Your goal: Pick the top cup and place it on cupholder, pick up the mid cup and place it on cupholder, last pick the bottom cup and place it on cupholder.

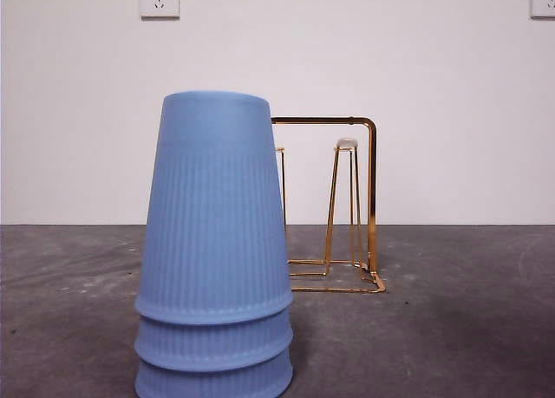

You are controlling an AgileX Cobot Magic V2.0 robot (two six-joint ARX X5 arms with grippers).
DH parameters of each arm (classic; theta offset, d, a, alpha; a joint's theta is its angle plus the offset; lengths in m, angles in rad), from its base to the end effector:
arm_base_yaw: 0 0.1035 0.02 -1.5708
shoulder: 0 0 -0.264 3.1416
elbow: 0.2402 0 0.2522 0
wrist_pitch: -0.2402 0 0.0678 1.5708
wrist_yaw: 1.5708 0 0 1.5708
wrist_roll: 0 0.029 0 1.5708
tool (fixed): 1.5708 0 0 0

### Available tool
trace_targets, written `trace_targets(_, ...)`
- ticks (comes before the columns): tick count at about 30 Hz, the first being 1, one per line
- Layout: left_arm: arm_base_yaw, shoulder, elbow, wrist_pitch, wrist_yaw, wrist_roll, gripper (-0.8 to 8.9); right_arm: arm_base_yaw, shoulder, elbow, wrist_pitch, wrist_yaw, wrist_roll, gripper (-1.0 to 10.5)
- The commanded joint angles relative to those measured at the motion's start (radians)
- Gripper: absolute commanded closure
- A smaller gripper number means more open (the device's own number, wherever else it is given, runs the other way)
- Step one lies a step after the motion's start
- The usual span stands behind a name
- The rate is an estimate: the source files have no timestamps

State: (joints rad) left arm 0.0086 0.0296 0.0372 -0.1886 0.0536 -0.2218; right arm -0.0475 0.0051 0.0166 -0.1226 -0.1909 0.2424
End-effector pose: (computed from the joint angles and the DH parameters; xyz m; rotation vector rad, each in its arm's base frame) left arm 0.0958 -0.0007 0.1558 -0.2268 0.1852 -0.0246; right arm 0.0961 0.0009 0.1570 0.2550 0.1273 0.1292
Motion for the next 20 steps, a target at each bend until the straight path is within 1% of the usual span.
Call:
trace_targets(1, -0.015, 0.03, 0.055, -0.006, 0.027, -0.058, 8.04, 0.003, 0.002, 0.025, 0.01, -0.07, 0.042, 6.3)
trace_targets(2, -0.024, 0.049, 0.086, -0.006, 0.043, -0.081, 8.03, 0.007, 0.01, 0.048, 0.008, -0.096, 0.061, 6.5)
trace_targets(5, -0.048, 0.113, 0.187, -0.033, 0.089, -0.121, 8.04, 0.025, 0.053, 0.137, -0.053, -0.11, 0.139, 6.5)
trace_targets(7, -0.067, 0.178, 0.279, -0.083, 0.117, -0.123, 8.03, 0.041, 0.103, 0.218, -0.116, -0.133, 0.153, 6.5)
trace_targets(10, -0.112, 0.301, 0.44, -0.166, 0.163, -0.114, 8.04, 0.066, 0.202, 0.359, -0.2, -0.188, 0.148, 6.5)
trace_targets(13, -0.174, 0.43, 0.606, -0.237, 0.223, -0.068, 8.04, 0.087, 0.325, 0.523, -0.277, -0.288, 0.126, 6.8)
trace_targets(15, -0.222, 0.517, 0.721, -0.288, 0.264, -0.037, 8.04, 0.101, 0.417, 0.652, -0.343, -0.352, 0.096, 7.0)
trace_targets(18, -0.283, 0.624, 0.878, -0.374, 0.322, 0.008, 8.04, 0.123, 0.519, 0.811, -0.426, -0.392, 0.043, 7.3)
trace_targets(20, -0.314, 0.692, 0.978, -0.453, 0.365, 0.047, 8.04, 0.14, 0.587, 0.922, -0.499, -0.408, -0.017, 7.3)
